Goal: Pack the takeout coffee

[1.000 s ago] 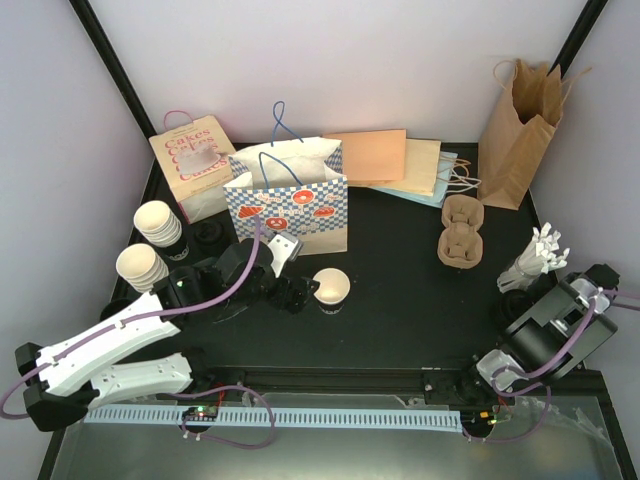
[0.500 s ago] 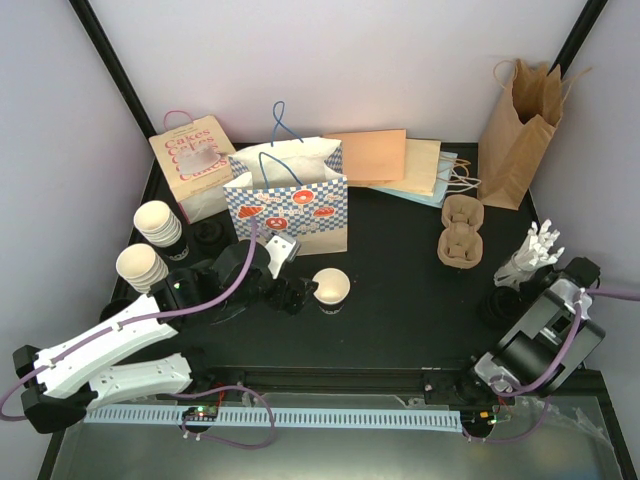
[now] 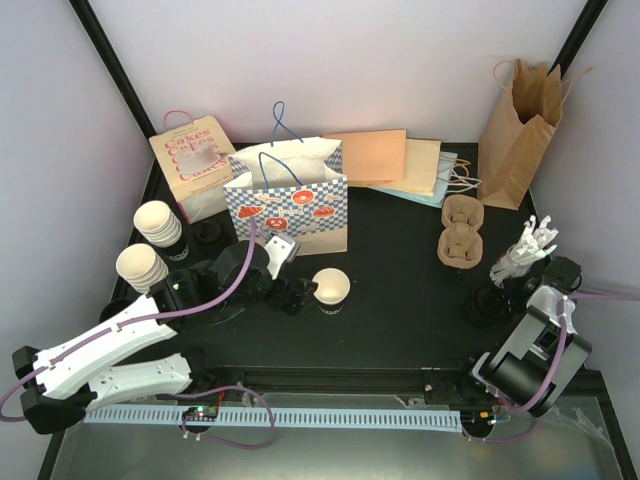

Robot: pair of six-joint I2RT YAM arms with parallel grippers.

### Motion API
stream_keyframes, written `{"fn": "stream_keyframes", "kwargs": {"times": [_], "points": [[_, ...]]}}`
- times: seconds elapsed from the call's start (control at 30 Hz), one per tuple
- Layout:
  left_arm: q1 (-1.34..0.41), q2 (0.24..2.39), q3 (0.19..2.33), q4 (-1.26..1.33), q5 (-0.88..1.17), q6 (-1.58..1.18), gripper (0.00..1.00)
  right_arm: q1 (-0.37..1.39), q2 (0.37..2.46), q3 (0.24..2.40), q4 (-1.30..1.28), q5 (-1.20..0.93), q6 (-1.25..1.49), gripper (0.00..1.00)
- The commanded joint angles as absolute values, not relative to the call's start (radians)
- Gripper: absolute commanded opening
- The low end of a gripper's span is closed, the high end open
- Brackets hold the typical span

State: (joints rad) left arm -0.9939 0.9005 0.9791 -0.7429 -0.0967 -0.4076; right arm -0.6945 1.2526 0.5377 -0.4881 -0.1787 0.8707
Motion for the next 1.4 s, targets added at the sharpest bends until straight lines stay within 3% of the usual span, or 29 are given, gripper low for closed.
{"fn": "stream_keyframes", "kwargs": {"times": [0.0, 0.83, 1.37], "points": [[-0.986, 0.891, 0.985, -0.720, -0.081, -0.404, 0.99, -0.679, 1.251, 0.457, -0.595, -0.248, 0.920, 0.68], [-0.986, 0.899, 0.987, -0.709, -0.086, -0.393, 0.99, -0.505, 1.034, 0.361, -0.658, -0.274, 1.091, 0.68], [-0.986, 0.874, 0.970, -0.716, -0.095, -0.401, 0.99, -0.204, 1.012, 0.343, -0.598, -0.265, 1.310, 0.68]]}}
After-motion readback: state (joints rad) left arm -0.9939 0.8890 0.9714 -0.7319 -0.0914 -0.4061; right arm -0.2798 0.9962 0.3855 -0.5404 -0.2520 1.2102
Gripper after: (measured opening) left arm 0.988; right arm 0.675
